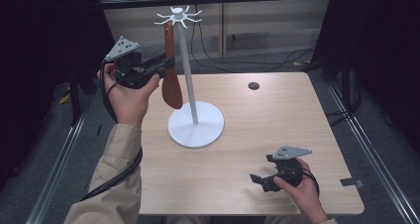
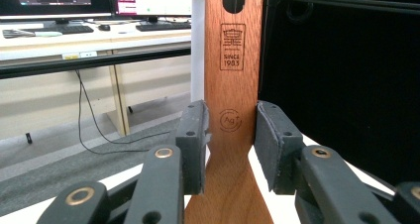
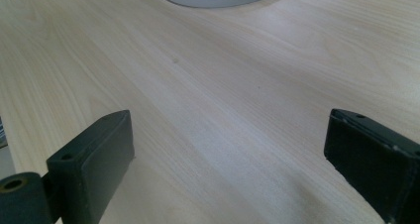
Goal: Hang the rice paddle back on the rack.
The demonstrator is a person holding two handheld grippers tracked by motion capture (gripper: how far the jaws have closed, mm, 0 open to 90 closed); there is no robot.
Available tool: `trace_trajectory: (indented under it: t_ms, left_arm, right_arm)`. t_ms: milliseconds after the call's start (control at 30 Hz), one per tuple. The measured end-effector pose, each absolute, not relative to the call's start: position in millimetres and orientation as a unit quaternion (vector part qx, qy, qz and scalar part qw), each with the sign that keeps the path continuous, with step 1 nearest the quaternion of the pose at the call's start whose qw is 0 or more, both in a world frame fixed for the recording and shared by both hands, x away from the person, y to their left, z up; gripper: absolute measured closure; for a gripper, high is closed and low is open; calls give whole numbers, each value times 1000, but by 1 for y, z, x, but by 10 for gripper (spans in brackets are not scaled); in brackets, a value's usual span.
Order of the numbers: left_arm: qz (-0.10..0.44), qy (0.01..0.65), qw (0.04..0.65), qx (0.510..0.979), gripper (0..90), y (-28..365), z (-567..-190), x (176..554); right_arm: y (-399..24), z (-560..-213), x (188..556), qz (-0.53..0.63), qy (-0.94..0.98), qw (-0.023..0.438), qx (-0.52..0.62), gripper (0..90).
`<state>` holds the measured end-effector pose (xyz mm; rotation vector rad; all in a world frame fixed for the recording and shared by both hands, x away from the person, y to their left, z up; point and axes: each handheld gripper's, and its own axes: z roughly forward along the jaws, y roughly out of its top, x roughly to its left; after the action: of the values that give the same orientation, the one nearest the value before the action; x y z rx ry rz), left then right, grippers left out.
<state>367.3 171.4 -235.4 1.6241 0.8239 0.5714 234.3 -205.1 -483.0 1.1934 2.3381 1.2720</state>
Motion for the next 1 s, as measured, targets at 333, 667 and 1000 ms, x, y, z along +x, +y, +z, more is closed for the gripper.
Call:
trace_trajectory:
  t_ms: [333, 667, 1000]
  left_arm:
    - [257, 356, 573, 691, 663, 167, -237, 369]
    - [264, 357, 571, 690, 662, 165, -238, 372]
    - [262, 357, 572, 690, 662, 163, -239, 374]
  right_arm:
    - [-205, -483, 234, 436, 797, 112, 404, 52]
    - [-204, -483, 234, 434, 797, 111, 404, 52]
    - [-203, -482, 234, 433, 800, 111, 400, 52]
